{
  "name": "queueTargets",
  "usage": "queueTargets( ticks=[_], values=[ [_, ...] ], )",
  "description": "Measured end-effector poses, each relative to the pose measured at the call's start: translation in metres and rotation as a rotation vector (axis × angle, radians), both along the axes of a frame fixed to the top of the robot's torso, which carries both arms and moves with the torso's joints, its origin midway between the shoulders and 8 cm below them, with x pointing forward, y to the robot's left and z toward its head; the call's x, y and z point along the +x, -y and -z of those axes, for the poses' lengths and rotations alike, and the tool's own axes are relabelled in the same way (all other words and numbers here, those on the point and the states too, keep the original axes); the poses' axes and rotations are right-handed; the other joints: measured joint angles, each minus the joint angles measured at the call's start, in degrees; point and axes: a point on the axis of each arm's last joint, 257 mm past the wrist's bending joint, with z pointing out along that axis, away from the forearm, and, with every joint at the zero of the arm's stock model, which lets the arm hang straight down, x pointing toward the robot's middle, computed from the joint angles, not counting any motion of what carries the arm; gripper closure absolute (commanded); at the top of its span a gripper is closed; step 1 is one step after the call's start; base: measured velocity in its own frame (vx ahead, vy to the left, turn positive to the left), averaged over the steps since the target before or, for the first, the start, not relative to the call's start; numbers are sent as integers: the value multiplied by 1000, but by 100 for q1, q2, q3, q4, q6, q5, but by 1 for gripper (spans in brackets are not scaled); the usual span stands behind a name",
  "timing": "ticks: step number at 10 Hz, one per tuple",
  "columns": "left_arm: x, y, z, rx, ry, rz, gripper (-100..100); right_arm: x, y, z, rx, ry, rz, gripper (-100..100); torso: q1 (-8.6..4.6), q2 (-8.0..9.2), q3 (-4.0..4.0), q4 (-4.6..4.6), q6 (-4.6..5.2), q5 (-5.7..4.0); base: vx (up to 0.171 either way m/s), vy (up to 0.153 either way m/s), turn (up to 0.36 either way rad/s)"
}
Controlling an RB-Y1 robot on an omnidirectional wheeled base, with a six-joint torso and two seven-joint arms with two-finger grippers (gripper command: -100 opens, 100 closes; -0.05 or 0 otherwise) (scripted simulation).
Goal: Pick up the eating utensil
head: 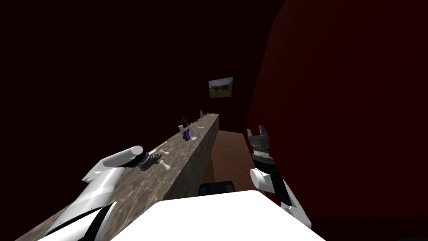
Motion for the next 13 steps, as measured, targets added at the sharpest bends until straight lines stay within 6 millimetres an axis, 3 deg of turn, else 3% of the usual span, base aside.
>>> queueTargets(
  ticks=[1, 3, 7, 8, 9, 13],
  values=[
    [0, 0, 0, 0, 0, 0, 100, 0, 0, 0, 0, 0, 0, 0, 0, 0, 0, 0, 0, 0, 0, 0, 0],
    [0, 0, 0, 0, 0, 0, -100, 0, 0, 0, 0, 0, 0, 0, 0, 0, 0, 0, 0, 0, 5, -44, 1],
    [-16, -25, 14, 64, -49, -81, -100, 0, 0, 0, 0, 0, 0, 0, -68, -11, -7, -3, 1, -15, 30, -146, 16],
    [-17, -26, 15, 65, -49, -85, 0, 0, 0, 0, 0, 0, 0, 0, -37, -7, -4, -1, 2, -11, 2, -15, 1],
    [-17, -26, 15, 65, -49, -85, -100, 0, 0, 0, 0, 0, 0, 0, -13, -3, -2, -1, 1, -4, -49, 27, -108],
    [-6, -15, 27, 64, -42, -119, -100, 0, 0, 0, 0, 0, 0, 0, 30, 32, 18, 7, 0, 7, -87, 74, -95]
  ],
)
